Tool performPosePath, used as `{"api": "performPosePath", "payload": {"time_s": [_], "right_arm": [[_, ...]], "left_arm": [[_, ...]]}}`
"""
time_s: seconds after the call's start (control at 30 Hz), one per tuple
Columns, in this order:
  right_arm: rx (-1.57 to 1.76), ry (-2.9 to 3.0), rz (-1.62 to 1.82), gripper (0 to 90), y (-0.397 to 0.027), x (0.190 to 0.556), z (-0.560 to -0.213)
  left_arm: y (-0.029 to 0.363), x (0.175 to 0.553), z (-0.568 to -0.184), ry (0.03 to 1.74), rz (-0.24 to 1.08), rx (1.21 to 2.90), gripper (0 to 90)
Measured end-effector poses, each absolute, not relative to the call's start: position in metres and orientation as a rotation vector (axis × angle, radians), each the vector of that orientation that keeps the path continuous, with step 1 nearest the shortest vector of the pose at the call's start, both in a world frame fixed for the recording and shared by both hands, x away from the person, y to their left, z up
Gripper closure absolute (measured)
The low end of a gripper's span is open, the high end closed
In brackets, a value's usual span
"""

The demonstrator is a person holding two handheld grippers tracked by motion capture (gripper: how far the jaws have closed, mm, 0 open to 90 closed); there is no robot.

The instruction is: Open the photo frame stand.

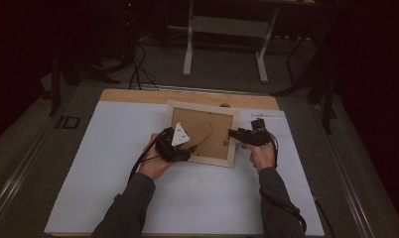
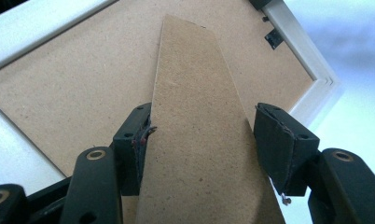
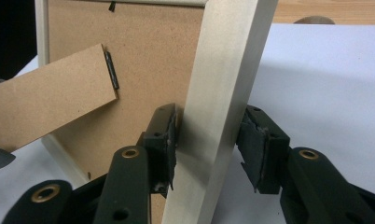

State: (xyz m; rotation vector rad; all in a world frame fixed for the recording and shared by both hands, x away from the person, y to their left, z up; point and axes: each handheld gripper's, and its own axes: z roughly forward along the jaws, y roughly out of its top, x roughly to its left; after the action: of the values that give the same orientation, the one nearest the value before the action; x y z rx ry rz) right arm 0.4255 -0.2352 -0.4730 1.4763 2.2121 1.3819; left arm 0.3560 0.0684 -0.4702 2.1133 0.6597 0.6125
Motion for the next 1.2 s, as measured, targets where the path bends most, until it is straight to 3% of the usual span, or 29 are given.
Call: {"api": "performPosePath", "payload": {"time_s": [0.23, 0.4, 0.5, 0.7, 1.2], "right_arm": [[1.475, 2.197, 1.415, 59.4, -0.238, 0.421, -0.475], [1.472, 2.188, 1.418, 59.4, -0.238, 0.42, -0.475], [1.466, 2.184, 1.418, 59.3, -0.237, 0.418, -0.474], [1.44, 2.181, 1.416, 59.3, -0.236, 0.416, -0.472], [1.381, 2.175, 1.388, 60.4, -0.232, 0.413, -0.466]], "left_arm": [[0.077, 0.362, -0.471, 0.729, 0.446, 2.034, 42.2], [0.089, 0.372, -0.47, 0.816, 0.225, 1.918, 40.2], [0.09, 0.376, -0.473, 0.873, 0.186, 1.922, 40.5], [0.09, 0.377, -0.473, 0.876, 0.155, 1.935, 57.4], [0.092, 0.379, -0.472, 0.865, 0.118, 1.989, 64.6]]}}
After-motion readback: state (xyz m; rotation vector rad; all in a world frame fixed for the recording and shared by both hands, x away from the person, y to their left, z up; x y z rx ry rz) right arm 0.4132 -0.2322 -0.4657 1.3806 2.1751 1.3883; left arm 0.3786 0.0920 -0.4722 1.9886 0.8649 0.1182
